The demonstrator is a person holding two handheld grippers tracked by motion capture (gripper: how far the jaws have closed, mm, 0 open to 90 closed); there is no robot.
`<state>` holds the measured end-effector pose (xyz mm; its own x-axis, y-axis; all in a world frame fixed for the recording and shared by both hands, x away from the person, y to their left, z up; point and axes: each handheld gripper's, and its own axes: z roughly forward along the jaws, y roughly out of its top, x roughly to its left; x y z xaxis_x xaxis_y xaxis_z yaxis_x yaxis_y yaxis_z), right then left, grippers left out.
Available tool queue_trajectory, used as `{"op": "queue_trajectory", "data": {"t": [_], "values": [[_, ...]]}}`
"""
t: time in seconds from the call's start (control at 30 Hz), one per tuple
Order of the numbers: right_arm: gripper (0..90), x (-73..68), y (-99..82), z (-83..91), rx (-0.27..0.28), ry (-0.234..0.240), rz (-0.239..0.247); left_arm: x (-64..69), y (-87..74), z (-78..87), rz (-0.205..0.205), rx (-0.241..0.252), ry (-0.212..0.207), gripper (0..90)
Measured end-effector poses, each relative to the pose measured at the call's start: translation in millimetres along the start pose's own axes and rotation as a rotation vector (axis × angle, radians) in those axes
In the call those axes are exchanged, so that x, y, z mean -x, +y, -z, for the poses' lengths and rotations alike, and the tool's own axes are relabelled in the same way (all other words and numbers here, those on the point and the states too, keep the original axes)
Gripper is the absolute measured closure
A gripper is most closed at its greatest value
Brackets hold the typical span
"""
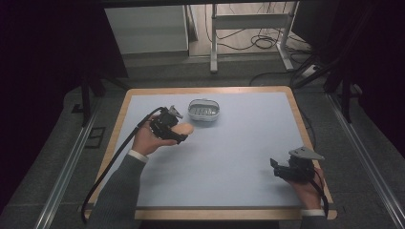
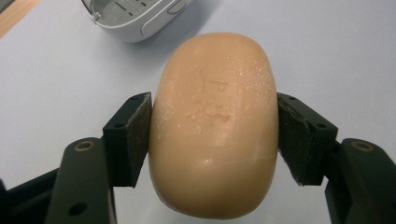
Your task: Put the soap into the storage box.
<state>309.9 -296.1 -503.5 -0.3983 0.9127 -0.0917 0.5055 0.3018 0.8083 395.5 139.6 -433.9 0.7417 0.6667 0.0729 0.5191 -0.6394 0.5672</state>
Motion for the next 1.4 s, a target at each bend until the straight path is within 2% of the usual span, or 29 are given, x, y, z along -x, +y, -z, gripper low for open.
{"op": "queue_trajectory", "data": {"t": [0.1,0.47,0.87,1.03,1.17,1.4], "values": [[16.1,0.0,-0.2,-0.1,-0.001,-0.001,0.000,-0.5,2.4,0.5,-0.006,0.001,0.004,33.0],[16.1,0.0,0.1,-0.3,-0.001,-0.003,0.002,-6.9,4.0,-1.2,0.017,0.009,-0.001,33.0],[16.1,1.7,-0.4,-0.1,0.002,0.002,-0.007,-9.1,12.3,-1.9,0.005,0.010,0.014,33.1],[16.1,1.2,-0.4,-0.2,0.000,0.000,-0.005,-12.2,16.3,-3.3,0.011,0.014,0.002,33.3],[16.1,2.3,-0.3,0.0,0.008,0.025,-0.027,-15.2,18.4,-6.0,0.018,0.015,0.001,33.3],[16.1,3.0,-0.6,0.0,0.009,0.024,-0.030,-17.8,22.2,-9.9,0.018,0.008,-0.001,33.3]]}}
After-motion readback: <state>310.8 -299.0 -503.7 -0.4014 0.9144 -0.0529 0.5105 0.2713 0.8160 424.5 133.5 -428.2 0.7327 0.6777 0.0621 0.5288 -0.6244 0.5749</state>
